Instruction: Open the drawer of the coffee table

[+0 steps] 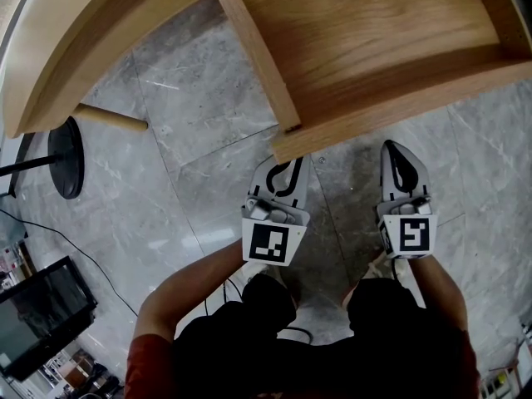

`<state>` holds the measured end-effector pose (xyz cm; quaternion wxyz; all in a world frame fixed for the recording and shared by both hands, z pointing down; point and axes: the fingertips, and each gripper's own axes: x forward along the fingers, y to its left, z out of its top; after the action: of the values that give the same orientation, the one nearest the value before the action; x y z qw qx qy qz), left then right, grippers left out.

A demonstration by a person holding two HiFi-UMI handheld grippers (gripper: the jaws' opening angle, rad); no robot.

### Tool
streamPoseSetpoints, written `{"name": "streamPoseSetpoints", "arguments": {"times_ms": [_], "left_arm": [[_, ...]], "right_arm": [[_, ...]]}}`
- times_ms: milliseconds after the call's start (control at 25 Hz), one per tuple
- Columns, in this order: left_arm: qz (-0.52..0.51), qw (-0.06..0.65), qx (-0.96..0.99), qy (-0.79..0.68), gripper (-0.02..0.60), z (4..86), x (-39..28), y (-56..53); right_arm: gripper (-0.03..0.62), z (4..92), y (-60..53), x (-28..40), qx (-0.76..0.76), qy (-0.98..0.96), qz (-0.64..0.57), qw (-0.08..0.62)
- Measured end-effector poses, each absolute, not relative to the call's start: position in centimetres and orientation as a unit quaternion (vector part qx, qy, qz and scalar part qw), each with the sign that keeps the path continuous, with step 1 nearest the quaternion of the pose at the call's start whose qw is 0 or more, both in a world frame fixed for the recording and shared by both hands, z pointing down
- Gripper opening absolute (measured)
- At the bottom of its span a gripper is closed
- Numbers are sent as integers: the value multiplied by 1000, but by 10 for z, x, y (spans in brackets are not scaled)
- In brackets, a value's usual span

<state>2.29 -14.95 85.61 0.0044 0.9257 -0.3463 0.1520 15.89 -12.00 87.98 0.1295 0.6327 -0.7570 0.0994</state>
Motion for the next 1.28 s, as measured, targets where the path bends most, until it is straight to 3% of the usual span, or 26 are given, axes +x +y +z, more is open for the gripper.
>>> {"name": "streamPoseSetpoints", "arguments": {"times_ms": [240,480,1000,1280], "left_arm": [[183,-14,921,-345,6,847,10,-155],[228,38,893,-386,6,796,-34,-124],[236,87,841,-478,6,485,-97,-121],[207,132,815,-524,6,323,-132,-104]], "right_arm": [[-3,850,-128,133,594,-788,84,137],[-3,784,-95,122,573,-789,121,185],[-3,479,-101,77,559,-784,152,222],[-3,307,-105,56,566,-782,157,208]]}}
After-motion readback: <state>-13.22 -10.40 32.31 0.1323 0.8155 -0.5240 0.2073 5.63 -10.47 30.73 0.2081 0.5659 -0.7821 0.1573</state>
